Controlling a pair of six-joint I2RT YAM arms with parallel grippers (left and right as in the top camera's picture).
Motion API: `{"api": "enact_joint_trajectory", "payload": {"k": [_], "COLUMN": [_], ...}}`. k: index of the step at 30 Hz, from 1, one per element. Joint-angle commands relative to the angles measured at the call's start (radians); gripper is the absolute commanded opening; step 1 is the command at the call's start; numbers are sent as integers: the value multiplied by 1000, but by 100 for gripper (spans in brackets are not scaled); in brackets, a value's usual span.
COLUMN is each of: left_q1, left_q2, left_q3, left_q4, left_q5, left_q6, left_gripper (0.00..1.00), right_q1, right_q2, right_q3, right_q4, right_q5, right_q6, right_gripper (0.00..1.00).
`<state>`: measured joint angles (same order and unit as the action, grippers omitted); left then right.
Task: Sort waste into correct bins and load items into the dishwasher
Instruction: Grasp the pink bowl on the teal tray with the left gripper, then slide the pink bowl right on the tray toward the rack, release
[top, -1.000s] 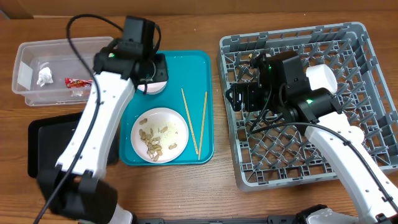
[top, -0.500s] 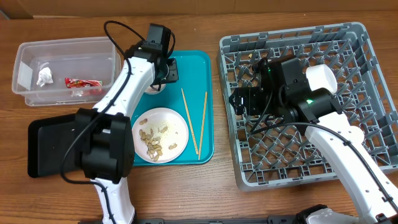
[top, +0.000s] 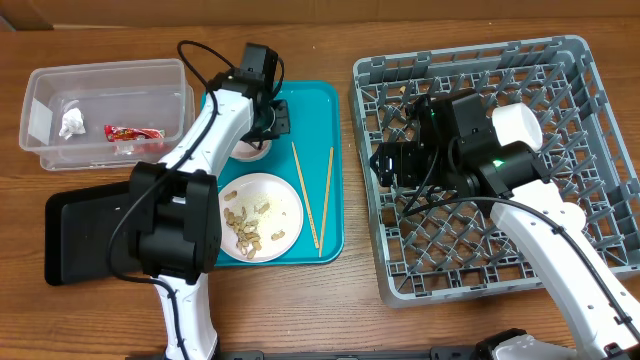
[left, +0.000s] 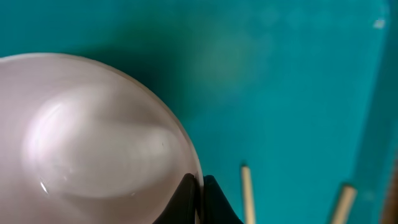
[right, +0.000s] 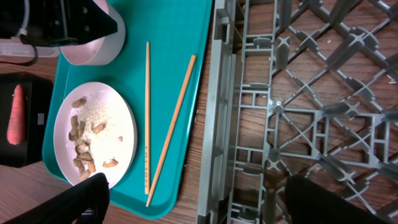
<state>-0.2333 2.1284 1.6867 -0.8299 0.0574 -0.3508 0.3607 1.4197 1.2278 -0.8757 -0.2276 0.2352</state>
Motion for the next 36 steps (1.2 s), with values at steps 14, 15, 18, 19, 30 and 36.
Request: {"api": "enact_joint_trajectory", "payload": {"k": [14, 15, 18, 19, 30, 36], "left_q1": [-91, -103, -139, -143, -5, 192], "left_q2": [-62, -62, -62, -62, -115, -275], "left_q3": [153, 152, 152, 152, 241, 243], "left_q4": [-227, -245, -267, -270, -505, -552], "left_q5": [309, 309, 309, 309, 169, 117], "left_q6": [59, 59, 60, 60, 112, 100], "left_gripper": [4, 4, 13, 24, 33, 34], "right_q1": [-3, -3, -3, -3, -3, 14], "right_q2": [-6, -6, -6, -6, -6, -5], "right_q3": [5, 5, 5, 5, 5, 64], "right_q4": [-47, -47, -49, -50, -48, -51], "right_q5": [167, 167, 167, 167, 167, 48], "right_q6": [5, 5, 5, 5, -40, -37], "right_gripper": [95, 95, 95, 95, 97, 95]}}
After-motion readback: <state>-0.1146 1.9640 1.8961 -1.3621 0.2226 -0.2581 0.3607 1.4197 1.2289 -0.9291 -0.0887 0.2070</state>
